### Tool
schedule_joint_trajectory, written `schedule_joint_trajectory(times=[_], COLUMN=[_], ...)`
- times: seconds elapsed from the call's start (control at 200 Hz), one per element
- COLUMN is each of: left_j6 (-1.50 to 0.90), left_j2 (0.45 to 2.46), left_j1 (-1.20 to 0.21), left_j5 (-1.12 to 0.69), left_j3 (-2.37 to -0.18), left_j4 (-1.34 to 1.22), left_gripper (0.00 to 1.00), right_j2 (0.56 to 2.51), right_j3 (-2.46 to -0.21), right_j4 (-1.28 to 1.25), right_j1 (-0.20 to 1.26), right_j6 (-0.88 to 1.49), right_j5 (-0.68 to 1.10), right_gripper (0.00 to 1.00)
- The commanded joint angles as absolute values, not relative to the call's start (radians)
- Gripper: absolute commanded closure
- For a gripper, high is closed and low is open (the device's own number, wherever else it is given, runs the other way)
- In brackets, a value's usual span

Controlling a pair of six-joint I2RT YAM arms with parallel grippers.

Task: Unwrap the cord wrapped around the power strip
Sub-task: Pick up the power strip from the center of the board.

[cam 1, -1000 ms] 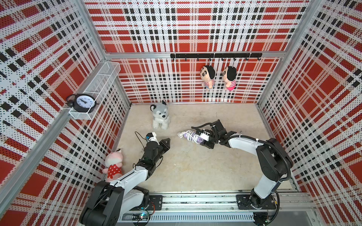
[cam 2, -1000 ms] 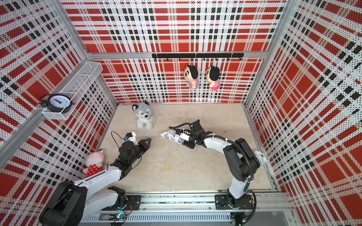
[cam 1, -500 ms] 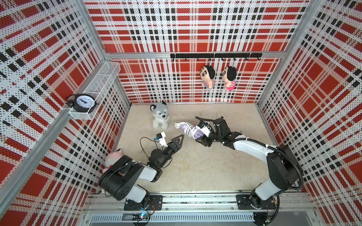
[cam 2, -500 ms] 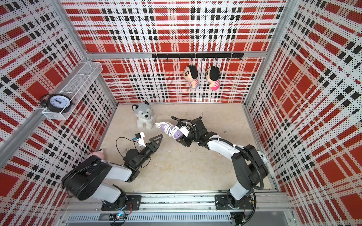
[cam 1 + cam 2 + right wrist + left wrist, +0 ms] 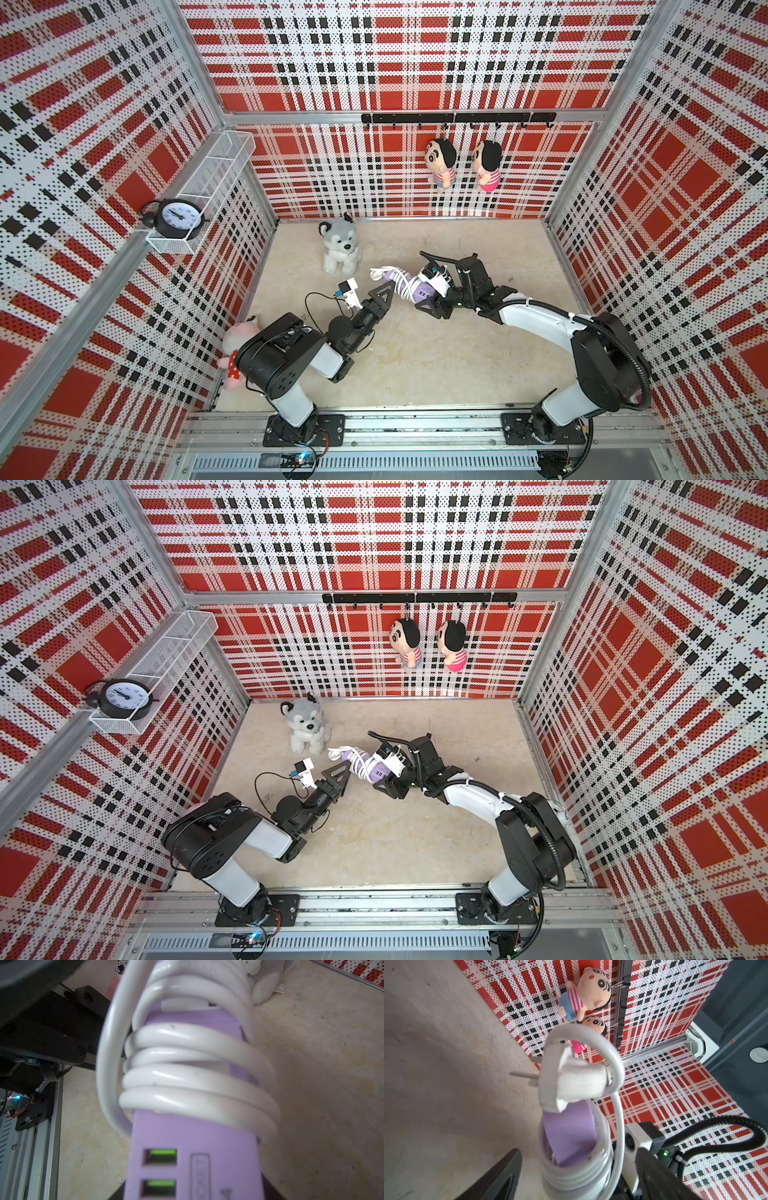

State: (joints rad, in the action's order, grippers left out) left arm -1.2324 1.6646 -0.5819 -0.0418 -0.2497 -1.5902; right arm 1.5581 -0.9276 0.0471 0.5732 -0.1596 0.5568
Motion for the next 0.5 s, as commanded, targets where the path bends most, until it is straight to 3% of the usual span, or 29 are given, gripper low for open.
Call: schedule_joint_trajectory(times=[0.0,0.296,0.496], left_j6=[-1.261,-1.336,-1.337], left_j2=[1.657,1.733,1.745], left_j1=[-0.565,-0.561,-0.568], left_j5=[-0.002,0.029,0.012], left_j3=[-0.242,-0.306,-0.323], left_j4=[-1.815,-1.815,-1.814], left_gripper=[0.09,0.34,0.37], right_j2=[1.490,1.455,1.455], right_j3=[-0.923,-0.864,-0.863], right_j4=[-0.030,-0.077,-0.058], right_j1=[0.578,0.589,0.600], right_j6=[-0.195,-0.250,-0.275], right_j5=[0.602,0.605,0.577], right_gripper=[1.00,1.00,1.00])
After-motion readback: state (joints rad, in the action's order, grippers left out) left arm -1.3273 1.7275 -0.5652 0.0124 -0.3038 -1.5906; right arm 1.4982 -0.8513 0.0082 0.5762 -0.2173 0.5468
